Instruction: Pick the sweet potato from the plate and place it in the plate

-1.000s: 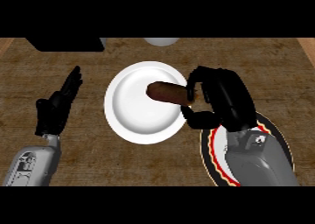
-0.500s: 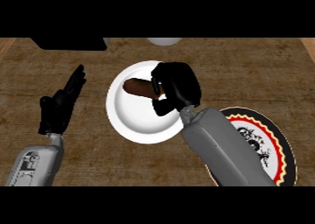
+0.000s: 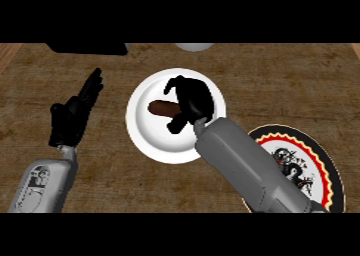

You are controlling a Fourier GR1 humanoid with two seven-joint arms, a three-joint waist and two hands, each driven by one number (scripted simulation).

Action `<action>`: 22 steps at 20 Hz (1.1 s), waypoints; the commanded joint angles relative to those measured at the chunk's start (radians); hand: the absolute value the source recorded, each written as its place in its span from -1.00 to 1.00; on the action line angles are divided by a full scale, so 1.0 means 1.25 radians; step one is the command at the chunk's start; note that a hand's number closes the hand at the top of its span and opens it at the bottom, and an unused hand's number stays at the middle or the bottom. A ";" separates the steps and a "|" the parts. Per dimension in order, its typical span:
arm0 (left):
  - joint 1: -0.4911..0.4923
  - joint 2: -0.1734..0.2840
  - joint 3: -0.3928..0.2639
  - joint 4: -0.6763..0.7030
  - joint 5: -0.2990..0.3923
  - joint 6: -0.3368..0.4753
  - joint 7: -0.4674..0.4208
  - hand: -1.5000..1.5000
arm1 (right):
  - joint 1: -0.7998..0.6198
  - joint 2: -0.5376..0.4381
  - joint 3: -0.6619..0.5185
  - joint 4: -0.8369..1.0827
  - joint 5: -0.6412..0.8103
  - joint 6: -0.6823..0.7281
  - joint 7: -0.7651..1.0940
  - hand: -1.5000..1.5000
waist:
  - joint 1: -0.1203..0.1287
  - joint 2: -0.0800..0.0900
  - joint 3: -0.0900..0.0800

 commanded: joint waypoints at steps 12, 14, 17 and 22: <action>0.050 -0.002 0.011 -0.005 0.003 -0.003 -0.026 0.00 | -0.008 0.000 -0.082 0.006 -0.338 -0.265 -0.223 -1.00 | -0.028 -0.008 0.000; 0.027 0.011 0.027 -0.007 0.017 -0.014 0.000 0.00 | 0.035 0.000 -0.114 -0.025 -0.357 -0.296 -0.246 -1.00 | -0.038 -0.009 0.001; 0.038 0.012 0.026 -0.053 0.001 0.009 0.039 0.00 | 0.065 -0.065 -0.168 -0.079 -0.370 -0.262 -0.249 -1.00 | -0.046 -0.013 0.001; 0.079 -0.013 0.003 -0.086 -0.020 0.028 0.037 0.00 | 0.219 -0.177 -0.218 -0.232 -0.418 -0.194 -0.290 -1.00 | -0.051 -0.015 0.000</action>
